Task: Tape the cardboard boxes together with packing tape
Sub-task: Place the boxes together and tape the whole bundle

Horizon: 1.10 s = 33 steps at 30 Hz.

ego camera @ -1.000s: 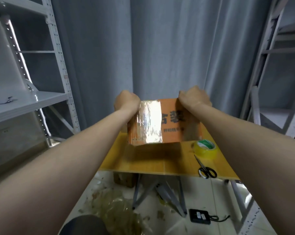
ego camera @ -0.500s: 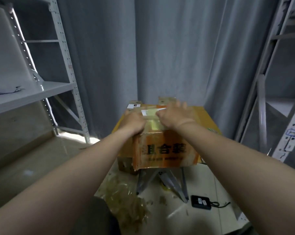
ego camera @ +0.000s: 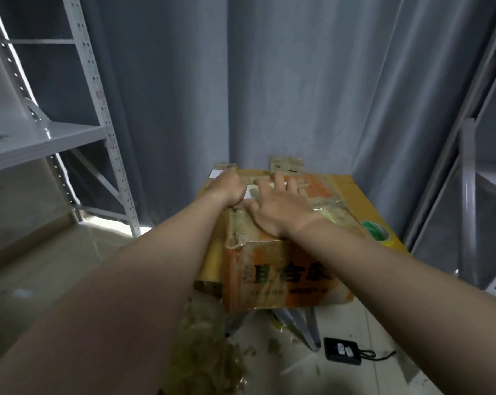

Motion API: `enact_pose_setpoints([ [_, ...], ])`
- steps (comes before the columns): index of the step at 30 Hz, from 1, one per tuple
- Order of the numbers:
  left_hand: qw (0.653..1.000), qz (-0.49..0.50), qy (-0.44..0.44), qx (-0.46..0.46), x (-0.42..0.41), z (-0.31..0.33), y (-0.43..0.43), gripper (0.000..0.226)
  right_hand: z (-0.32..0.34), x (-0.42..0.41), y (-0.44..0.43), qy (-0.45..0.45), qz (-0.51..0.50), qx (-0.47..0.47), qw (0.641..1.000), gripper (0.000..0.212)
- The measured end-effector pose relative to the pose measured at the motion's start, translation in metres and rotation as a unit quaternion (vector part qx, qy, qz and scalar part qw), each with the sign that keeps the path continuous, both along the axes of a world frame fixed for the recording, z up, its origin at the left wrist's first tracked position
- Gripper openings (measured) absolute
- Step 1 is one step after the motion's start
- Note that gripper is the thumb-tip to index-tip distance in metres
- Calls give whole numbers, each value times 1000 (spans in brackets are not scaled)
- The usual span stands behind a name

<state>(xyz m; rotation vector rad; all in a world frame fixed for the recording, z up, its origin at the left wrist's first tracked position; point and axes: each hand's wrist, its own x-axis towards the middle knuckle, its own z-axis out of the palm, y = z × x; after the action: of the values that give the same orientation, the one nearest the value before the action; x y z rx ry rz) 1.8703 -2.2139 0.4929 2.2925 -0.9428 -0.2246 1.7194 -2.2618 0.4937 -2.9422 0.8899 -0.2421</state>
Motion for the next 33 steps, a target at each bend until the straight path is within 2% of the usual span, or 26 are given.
enact_pose_setpoints([
  [4,992,10,-97,78,13,-5,-14,34,-3,27,-25,12,-39,-44,998,59],
  [9,984,33,-150,87,22,-11,-25,33,1,63,-48,19,-54,-18,998,60],
  [12,978,47,-185,90,23,-11,-31,36,6,80,-59,20,-66,-47,996,57],
  [14,975,50,-196,95,24,-11,-33,37,9,92,-66,15,-74,-48,996,51],
  [17,976,62,-188,90,27,-11,-36,35,13,108,-77,-11,-104,7,995,44],
  [19,975,72,-193,89,27,-13,-37,33,15,115,-84,-4,-126,34,991,34],
  [21,974,75,-195,88,26,-13,-38,33,16,122,-88,9,-142,58,988,33],
  [25,973,77,-195,96,23,-11,-37,32,17,124,-88,9,-166,32,986,22],
  [27,972,78,-196,101,20,-9,-35,33,13,122,-90,-21,-153,43,987,33],
  [29,972,79,-192,110,17,-8,-33,36,12,113,-90,-44,-143,45,988,55],
  [31,975,88,-168,114,13,-6,-28,41,16,93,-90,-12,-168,9,986,78],
  [33,982,102,-121,99,12,-5,-23,47,23,68,-98,54,-228,-27,972,86],
])
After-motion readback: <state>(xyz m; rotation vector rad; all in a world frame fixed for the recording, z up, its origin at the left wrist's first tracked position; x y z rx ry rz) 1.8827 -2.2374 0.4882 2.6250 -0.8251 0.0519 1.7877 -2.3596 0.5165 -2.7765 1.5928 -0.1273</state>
